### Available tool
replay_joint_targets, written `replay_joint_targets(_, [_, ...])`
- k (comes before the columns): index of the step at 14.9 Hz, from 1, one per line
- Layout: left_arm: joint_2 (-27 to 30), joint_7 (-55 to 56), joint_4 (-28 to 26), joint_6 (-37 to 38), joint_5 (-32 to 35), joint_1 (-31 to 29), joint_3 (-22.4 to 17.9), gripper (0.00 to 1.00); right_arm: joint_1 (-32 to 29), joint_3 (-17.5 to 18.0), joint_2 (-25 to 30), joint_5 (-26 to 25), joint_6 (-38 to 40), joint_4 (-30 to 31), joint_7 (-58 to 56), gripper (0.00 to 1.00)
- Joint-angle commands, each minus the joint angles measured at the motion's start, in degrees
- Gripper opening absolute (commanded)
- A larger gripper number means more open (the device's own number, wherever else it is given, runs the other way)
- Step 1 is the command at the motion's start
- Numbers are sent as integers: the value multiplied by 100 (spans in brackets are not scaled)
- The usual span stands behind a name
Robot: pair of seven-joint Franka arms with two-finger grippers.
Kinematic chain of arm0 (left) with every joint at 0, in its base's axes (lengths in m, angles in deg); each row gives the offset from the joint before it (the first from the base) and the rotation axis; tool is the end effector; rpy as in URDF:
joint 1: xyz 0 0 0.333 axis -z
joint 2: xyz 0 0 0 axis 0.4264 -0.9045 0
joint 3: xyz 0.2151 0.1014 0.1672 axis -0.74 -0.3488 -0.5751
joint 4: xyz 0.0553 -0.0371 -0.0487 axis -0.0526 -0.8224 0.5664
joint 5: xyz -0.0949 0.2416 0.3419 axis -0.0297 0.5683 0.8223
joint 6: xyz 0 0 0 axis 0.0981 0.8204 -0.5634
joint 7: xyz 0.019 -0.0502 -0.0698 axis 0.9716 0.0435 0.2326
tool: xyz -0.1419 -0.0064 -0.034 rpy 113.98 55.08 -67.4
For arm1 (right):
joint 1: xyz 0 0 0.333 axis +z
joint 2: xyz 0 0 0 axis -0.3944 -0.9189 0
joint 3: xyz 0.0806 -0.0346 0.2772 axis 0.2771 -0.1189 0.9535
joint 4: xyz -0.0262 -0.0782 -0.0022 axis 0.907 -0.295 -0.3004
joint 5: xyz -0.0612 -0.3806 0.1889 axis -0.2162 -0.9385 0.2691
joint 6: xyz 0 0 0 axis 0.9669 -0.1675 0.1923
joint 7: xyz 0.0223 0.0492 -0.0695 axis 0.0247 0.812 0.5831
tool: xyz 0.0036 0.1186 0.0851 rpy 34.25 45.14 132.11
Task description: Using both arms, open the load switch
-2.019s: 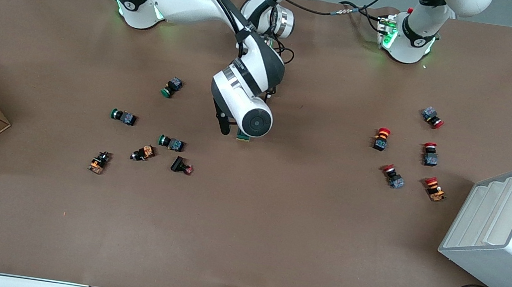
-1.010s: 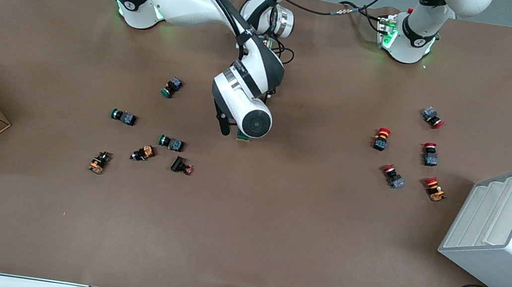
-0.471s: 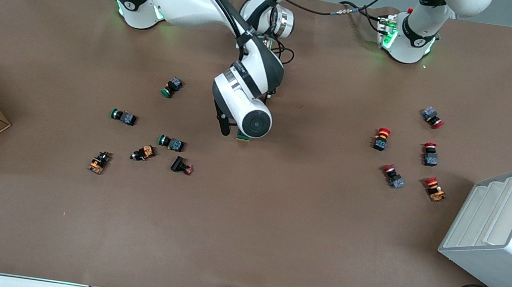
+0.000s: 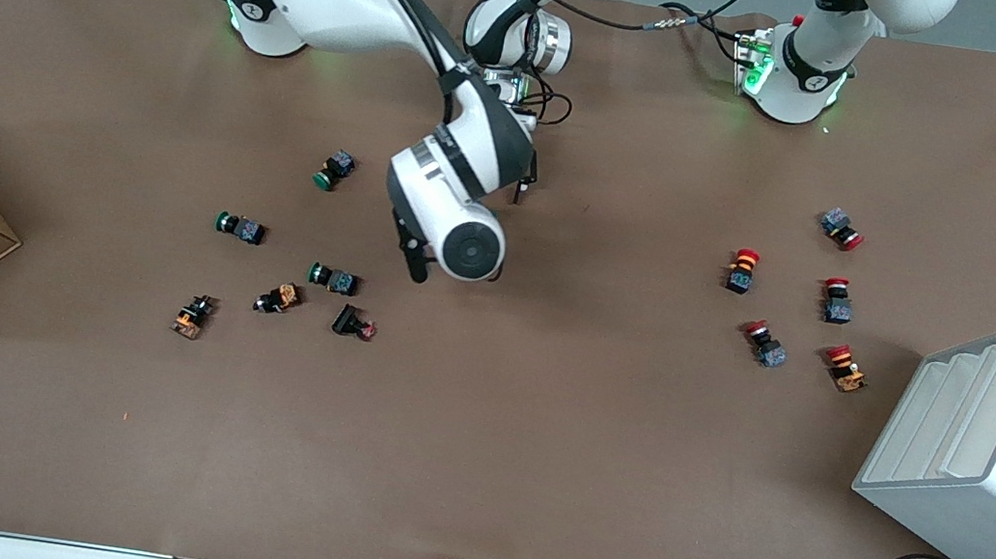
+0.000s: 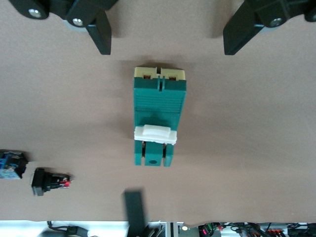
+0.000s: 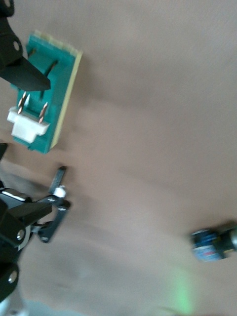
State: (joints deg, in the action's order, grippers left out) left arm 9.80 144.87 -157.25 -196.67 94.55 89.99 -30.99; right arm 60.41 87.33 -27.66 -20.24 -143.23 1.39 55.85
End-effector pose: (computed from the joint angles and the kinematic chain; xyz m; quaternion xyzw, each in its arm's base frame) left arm 0.2049 -0.5686 0.0123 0.8740 0.0050 0.4858 0.0066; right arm 0.5160 0.4508 0.1822 0.8281 -0.4983 -0.1737 0.1894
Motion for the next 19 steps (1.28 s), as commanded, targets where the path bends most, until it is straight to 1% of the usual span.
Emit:
replay_joint_targets(1, [167, -506, -29, 39, -543, -59, 0, 100, -465, 77, 451, -382, 86, 197, -1087, 100])
replay_joint_targets(4, [632, -1244, 85, 39, -1325, -85, 0, 99, -903, 69, 688, -725, 138, 215, -2492, 100])
replay_joint_targets(5, [712, -1412, 207, 39, -1580, -85, -8, 99, -1079, 69, 819, -734, 156, 232, -2993, 100])
replay_joint_targets(7, [914, -1755, 401, 39, -2037, -129, -17, 99, -1492, 69, 1065, -856, 375, 241, -4170, 100])
replay_joint_targets(9, [1081, -1862, 664, 39, -2485, -287, -26, 99, -1861, 69, 1391, -1208, 516, 241, -5523, 100])
replay_joint_targets(10, [1204, -1879, 822, 39, -2722, -409, -26, 99, -2107, 69, 1557, -1261, 534, 241, -6199, 100])
replay_joint_targets(13, [1372, -2054, 1401, 39, -3434, -1006, -35, 100, -2749, 69, 1900, -1271, 630, 250, -7713, 100])
replay_joint_targets(15, [1450, -2624, 1683, 39, -3909, -1550, -61, 100, -3162, 69, 2094, -1288, 736, 241, -8339, 100])
replay_joint_targets(17, [1643, -3195, 1781, 39, -4331, -2087, -44, 100, -3689, 77, 2288, -1315, 780, 233, -9303, 100])
replay_joint_targets(19, [1924, -4212, 1965, 39, -5181, -2667, -52, 100, -4119, 95, 2463, -1289, 780, 198, -10044, 100])
